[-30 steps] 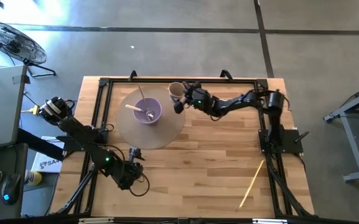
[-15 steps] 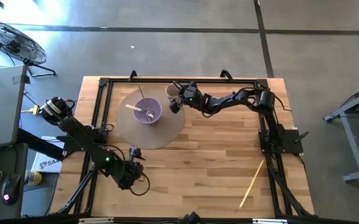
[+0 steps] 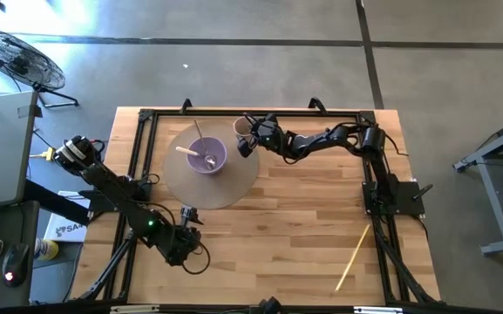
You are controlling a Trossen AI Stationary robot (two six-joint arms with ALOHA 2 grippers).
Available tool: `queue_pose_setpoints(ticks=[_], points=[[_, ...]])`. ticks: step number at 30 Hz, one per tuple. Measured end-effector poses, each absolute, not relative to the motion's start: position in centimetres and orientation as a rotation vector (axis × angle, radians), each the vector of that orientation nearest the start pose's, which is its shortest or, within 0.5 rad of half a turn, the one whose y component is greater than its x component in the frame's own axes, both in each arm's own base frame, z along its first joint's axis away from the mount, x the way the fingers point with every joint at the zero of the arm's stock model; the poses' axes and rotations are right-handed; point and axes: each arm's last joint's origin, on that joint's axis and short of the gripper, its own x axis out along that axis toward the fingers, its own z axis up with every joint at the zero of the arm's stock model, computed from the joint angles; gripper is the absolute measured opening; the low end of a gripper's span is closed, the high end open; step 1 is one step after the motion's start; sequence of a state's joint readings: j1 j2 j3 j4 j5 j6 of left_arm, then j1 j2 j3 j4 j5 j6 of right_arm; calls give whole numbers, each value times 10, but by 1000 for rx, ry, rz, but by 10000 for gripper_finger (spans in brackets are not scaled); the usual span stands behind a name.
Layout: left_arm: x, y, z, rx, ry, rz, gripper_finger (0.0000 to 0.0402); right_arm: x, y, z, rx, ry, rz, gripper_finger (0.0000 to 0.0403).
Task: Pick & Place Utensil
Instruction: Put the white cup on the top right side of the gray placemat
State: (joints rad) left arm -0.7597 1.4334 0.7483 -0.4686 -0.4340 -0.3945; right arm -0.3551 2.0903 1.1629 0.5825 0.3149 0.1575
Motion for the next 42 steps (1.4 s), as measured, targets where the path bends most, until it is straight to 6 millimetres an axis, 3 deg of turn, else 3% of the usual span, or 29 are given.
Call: queue_pose_setpoints(ticks=[7, 23, 29, 34, 42], points=[[189, -164, 170, 280, 993, -113, 387, 405, -159, 139, 191, 313, -650, 400], [189, -164, 170, 280, 992, -112, 387, 396, -154, 123, 251, 539, -639, 399], [189, -164, 170, 280, 990, -112, 387, 382, -149, 137, 254, 666, -655, 396], [190, -164, 171, 285, 979, -99, 387, 379, -145, 154, 222, 652, -722, 364], [190, -164, 171, 286, 977, -97, 387, 381, -144, 154, 229, 640, -702, 275]])
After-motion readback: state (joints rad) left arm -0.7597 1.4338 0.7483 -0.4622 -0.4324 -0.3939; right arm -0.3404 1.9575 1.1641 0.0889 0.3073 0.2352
